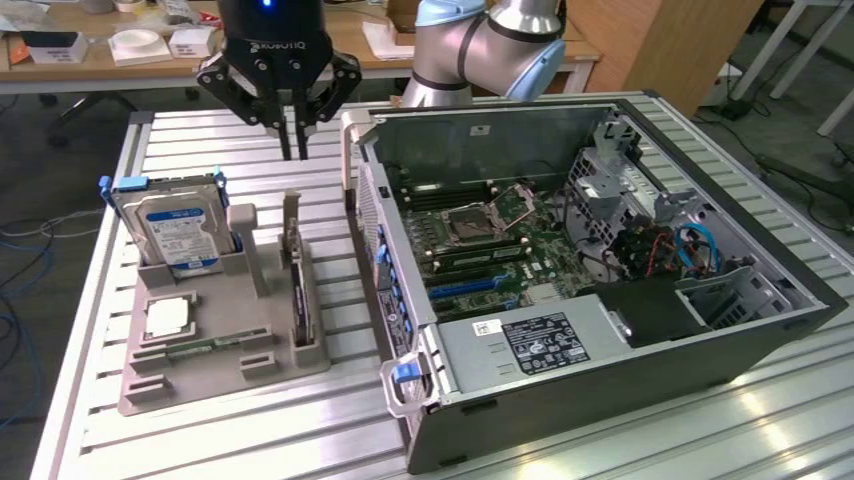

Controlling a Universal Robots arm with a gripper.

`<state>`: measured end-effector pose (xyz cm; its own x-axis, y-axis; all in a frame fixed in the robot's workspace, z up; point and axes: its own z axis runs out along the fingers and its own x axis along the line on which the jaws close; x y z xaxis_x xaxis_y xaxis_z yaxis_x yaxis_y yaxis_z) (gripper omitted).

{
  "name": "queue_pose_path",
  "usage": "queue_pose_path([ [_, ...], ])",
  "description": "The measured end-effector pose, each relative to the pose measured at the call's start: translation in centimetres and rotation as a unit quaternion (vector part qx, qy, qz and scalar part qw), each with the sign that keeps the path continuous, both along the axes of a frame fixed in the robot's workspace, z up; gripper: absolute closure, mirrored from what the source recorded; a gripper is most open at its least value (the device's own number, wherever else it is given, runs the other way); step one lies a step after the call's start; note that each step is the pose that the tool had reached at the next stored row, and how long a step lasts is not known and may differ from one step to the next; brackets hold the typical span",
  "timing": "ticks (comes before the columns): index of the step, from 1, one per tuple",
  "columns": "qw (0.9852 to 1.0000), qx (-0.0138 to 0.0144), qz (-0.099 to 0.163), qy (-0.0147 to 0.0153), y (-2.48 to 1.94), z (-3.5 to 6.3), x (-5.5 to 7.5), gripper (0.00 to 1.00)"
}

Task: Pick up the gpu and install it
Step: 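Pick up the gpu and move the gpu toward the slot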

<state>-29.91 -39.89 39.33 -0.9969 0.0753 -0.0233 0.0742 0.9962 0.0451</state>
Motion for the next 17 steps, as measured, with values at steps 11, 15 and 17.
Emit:
queue_pose_path([
  [11, 0.9998, -0.0003, 0.021, 0.0004, -0.21, -0.04, 0.0, 0.47],
  [15, 0.9997, -0.0002, 0.025, 0.0004, -0.84, -0.08, -0.1, 0.47],
  [17, 0.9996, -0.0002, 0.027, 0.0011, -1.15, -0.16, -0.2, 0.47],
])
